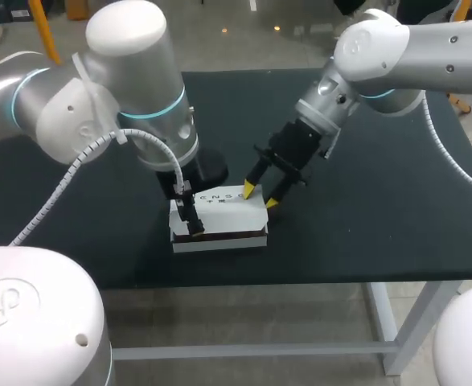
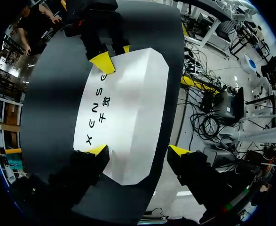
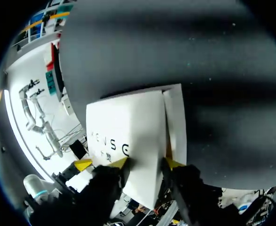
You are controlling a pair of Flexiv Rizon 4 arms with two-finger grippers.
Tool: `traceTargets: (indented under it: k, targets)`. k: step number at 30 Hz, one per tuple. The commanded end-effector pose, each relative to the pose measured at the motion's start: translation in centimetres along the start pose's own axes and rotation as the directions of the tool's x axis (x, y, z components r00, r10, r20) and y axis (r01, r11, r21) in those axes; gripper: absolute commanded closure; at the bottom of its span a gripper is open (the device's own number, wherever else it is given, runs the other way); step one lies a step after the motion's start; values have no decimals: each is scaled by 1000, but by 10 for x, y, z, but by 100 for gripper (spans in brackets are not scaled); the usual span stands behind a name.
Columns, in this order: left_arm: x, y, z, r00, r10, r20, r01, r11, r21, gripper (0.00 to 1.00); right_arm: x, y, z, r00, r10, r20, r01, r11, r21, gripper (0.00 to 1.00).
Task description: Assemble the packaging by folding the flat box into shape, placing the metal phone stand inside, and closing the box properly
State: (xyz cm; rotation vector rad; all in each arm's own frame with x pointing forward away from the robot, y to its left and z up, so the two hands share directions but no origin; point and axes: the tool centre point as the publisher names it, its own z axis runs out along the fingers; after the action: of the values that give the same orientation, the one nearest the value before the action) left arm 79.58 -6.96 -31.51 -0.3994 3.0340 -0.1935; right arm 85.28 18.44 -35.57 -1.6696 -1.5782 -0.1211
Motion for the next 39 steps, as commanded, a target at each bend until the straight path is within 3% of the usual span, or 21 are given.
traceTargets:
  k: [1,4,13,29,39]
  targets:
    - [-1,-3,4,1000,-6,21,6,1000,-11,16,0,0,1,1000,0,1,0,1000,1,50]
    - [-5,-3,5,1000,-11,28,12,1000,-14,17,0,0,1,1000,0,1,0,1000,1,47]
    - [-14,-4,5,999,-2,41,2,1000,-18,29,0,0,1,1000,0,1,0,1000,1,50]
    - [-21,-6,13,993,57,103,-53,998,-44,22,0,0,1,1000,0,1,0,1000,1,50]
    - [-24,-3,20,984,105,142,-103,994,-20,24,0,0,1,1000,0,1,0,1000,1,51]
